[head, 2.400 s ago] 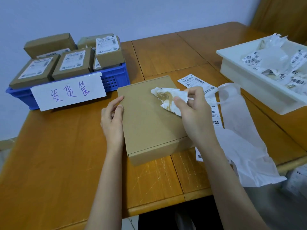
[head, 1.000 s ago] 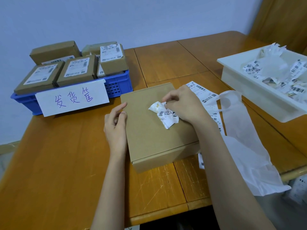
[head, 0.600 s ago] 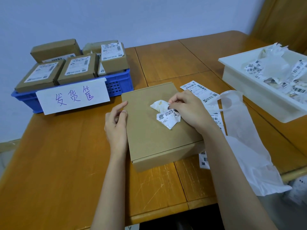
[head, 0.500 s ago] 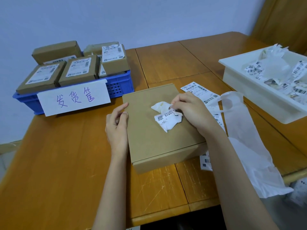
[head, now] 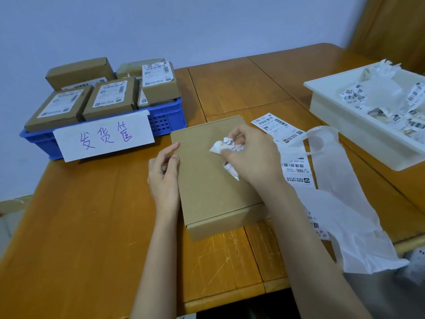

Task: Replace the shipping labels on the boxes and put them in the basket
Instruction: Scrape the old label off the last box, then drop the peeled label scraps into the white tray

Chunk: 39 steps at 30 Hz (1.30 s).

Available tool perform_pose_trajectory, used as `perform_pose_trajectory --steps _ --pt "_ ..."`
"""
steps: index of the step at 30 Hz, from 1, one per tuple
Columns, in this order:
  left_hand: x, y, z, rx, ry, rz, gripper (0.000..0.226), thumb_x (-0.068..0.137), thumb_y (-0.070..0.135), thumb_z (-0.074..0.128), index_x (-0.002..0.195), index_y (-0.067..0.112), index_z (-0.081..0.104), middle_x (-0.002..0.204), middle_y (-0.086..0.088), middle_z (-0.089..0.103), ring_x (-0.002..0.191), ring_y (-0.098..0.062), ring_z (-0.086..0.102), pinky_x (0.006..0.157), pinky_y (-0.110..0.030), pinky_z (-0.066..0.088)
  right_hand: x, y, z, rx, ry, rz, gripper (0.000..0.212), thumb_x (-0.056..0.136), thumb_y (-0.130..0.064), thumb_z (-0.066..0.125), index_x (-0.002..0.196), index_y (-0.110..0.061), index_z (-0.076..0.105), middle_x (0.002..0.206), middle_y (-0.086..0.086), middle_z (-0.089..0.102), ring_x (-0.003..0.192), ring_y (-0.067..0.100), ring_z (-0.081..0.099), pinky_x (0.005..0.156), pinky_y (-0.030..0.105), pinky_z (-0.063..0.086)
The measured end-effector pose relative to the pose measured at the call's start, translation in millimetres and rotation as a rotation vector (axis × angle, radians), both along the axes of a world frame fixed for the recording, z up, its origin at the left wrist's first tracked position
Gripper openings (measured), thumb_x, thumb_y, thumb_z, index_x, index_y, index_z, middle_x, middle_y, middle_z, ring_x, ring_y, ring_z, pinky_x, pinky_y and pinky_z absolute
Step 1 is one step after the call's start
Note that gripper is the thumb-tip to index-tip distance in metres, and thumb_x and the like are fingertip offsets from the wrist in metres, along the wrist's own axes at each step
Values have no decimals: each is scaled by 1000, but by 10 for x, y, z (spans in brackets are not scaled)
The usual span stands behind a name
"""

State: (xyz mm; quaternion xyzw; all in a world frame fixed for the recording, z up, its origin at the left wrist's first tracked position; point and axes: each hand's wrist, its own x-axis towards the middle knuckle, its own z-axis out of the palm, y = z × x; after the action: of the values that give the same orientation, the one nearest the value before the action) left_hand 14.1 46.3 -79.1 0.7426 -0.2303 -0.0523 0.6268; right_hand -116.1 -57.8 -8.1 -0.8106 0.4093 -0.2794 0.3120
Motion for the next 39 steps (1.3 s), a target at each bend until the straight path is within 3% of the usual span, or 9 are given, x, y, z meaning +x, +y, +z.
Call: perform_pose_trajectory --steps 3,6,14,19,22,28,32,35,39 --pt "3 1 -3 -4 6 -8 29 101 19 50 122 29 68 115 -4 56 82 17 50 74 -10 38 -71 -112 -52 144 -216 -101 10 88 -19 61 80 -21 65 63 -12 57 64 9 55 63 26 42" --pt "12 2 -15 -19 10 -5 29 101 20 51 121 31 69 112 -1 55 83 13 50 81 -20 41 -148 -155 -83 293 -378 -112 10 90 -17 62 82 -16 70 75 -3 66 70 9 56 67 23 42" --pt "5 -1 -12 -17 -1 10 30 100 20 51 121 32 69 109 1 55 82 10 50 81 -22 40 -208 -185 -82 428 -532 -170 19 90 -14 61 72 -20 62 63 -15 59 66 5 53 68 20 42" --pt "9 9 -32 -21 -3 -3 29 101 21 51 122 31 68 109 4 54 83 12 50 81 -24 41 -266 -242 8 659 -726 -158 15 89 -14 62 75 -14 64 67 -3 57 55 5 47 53 13 35" --pt "-7 24 18 -44 32 -39 29 101 20 52 124 29 67 112 2 54 84 13 52 78 -18 43 -330 -239 6 607 -732 -150 14 93 -16 58 79 -16 62 72 -2 56 51 2 47 50 10 35" --pt "65 87 191 -101 320 -15 46 92 18 67 135 26 53 120 -2 60 106 -14 60 82 -27 48 -409 -196 99 635 -567 -29 9 92 -14 61 84 -13 65 74 -8 58 53 -6 52 52 5 39" --pt "-126 -99 684 -94 36 110 21 94 15 62 113 21 64 108 7 65 91 1 58 78 -10 44 -537 -252 239 551 -436 49 16 92 -17 62 76 -19 65 70 -11 58 63 -3 53 59 9 39" --pt "-437 -342 1327 -338 22 -131 19 99 14 46 96 28 59 82 22 67 74 6 57 65 -7 42 -813 -440 422 233 -373 0 17 90 -18 62 74 -23 64 66 -13 58 66 1 53 63 16 40" --pt "-1286 -926 1625 -527 427 -520 15 99 23 46 94 22 60 80 12 62 69 -4 57 60 -13 43 -1409 -904 669 9 -414 -199 13 90 -21 62 79 -21 67 68 -17 59 66 -6 51 61 9 37"
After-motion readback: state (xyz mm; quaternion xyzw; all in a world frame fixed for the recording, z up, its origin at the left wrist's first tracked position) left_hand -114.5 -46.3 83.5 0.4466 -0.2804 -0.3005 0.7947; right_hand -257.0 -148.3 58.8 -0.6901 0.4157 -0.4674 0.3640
